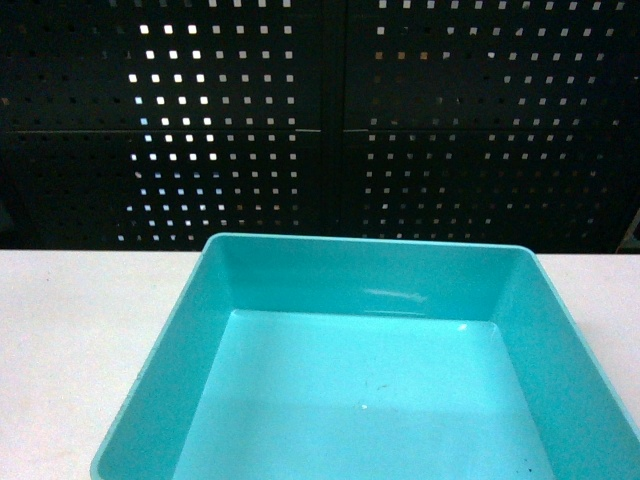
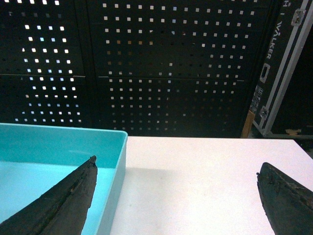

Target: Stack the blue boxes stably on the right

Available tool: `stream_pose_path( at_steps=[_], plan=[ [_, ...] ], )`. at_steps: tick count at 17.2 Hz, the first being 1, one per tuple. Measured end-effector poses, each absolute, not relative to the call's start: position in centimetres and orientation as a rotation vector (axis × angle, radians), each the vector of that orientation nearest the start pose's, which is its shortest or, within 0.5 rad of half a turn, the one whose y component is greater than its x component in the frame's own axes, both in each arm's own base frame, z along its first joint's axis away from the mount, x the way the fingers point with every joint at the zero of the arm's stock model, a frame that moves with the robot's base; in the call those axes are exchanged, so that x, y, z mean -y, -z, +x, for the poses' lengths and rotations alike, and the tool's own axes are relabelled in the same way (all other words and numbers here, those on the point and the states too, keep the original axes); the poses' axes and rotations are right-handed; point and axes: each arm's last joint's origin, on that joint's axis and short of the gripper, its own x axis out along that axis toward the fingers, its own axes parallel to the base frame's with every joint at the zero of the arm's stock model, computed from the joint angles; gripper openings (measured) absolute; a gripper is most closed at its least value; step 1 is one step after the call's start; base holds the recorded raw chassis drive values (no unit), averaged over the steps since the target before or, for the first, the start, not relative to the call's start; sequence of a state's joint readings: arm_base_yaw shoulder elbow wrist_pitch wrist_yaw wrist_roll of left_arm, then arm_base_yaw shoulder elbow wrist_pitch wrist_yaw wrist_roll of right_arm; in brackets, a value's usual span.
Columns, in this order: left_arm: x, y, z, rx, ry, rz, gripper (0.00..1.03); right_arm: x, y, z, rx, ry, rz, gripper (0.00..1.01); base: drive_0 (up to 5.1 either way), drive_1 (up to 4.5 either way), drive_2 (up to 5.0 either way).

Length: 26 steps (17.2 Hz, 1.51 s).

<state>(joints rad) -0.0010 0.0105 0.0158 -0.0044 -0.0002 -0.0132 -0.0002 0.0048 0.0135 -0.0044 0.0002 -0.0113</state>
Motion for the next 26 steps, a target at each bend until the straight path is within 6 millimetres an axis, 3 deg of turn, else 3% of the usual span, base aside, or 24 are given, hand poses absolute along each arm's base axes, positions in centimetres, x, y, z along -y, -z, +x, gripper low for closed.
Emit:
stream_pose_path(
  at_steps=[26],
  plan=[
    [-0.33, -17.06, 9.83, 0.031, -0.001, -0.014, 0.98, -0.17, -16.89, 9.76, 0.022, -0.009, -0.018, 0.98, 0.0, 0.00, 0.0]
  ],
)
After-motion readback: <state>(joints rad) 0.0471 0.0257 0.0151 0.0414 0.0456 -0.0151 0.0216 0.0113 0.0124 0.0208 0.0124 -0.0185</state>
